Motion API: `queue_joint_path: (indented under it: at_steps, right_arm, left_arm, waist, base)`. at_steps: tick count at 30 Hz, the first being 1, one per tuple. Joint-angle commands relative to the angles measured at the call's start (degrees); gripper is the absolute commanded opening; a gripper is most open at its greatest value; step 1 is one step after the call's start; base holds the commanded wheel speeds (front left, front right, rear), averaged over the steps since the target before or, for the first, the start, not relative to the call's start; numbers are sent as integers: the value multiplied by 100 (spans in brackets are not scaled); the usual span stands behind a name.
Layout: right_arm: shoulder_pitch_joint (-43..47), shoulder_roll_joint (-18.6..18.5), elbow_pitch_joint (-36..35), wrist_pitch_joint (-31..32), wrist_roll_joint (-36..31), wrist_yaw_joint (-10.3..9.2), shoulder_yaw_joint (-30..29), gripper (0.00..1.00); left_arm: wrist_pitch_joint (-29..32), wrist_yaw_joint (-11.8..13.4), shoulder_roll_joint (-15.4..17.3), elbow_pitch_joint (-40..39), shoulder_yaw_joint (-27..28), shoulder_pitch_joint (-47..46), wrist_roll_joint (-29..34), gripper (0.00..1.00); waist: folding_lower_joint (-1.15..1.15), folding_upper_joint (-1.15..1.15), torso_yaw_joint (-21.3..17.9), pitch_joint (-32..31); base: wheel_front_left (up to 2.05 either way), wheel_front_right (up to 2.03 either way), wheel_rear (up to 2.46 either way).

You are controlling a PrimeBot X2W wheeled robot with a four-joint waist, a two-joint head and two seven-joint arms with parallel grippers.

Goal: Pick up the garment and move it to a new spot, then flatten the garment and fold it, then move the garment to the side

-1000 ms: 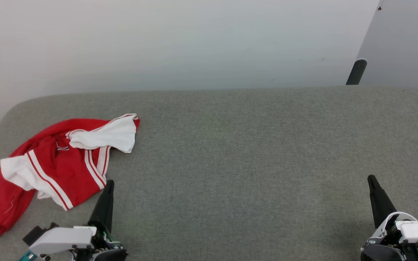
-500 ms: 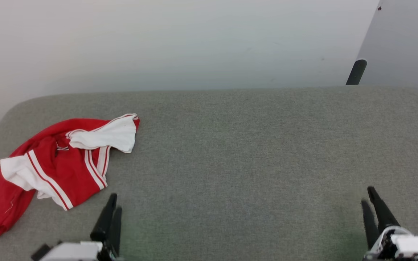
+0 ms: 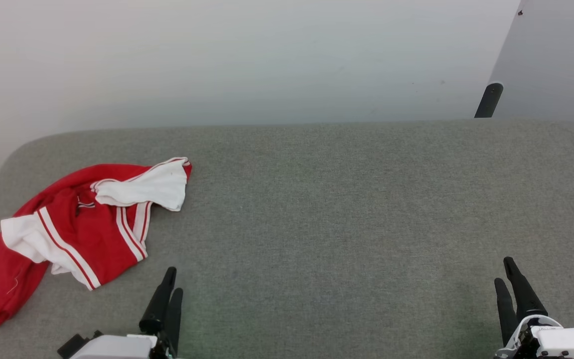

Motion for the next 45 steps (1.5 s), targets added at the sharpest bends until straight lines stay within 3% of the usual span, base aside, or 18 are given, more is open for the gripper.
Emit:
queue_joint_path:
  at_steps: [1, 11, 21, 29, 45]
  right_arm:
    - [-27, -34, -129, -49, -78, 2, 47, 100]
    - [27, -105, -240, -296, -333, 2, 194, 100]
    - [71, -188, -298, -532, -836, 3, 332, 100]
    - [92, -243, -297, -706, -1642, 3, 393, 100]
    - [126, -251, -321, -977, -4084, 3, 390, 100]
  left_arm:
    - [-38, -13, 43, -116, -52, -164, 47, 100]
    - [-259, -19, 129, -204, -339, -205, 265, 100]
    - [-658, -25, 308, -213, -635, -288, 912, 100]
    - [-871, 153, 531, -137, -923, -384, 2073, 100]
    - [-1143, 421, 531, -291, -971, -340, 4455, 100]
  waist:
    - [0, 0, 0, -2]
    - [0, 0, -1, -24]
    - [0, 0, 3, -49]
    - [0, 0, 13, -72]
    - [0, 0, 33, -110]
  base:
    - [0, 0, 0]
    - [0, 0, 0]
    - [0, 0, 0]
    - [0, 0, 0]
    - [0, 0, 0]
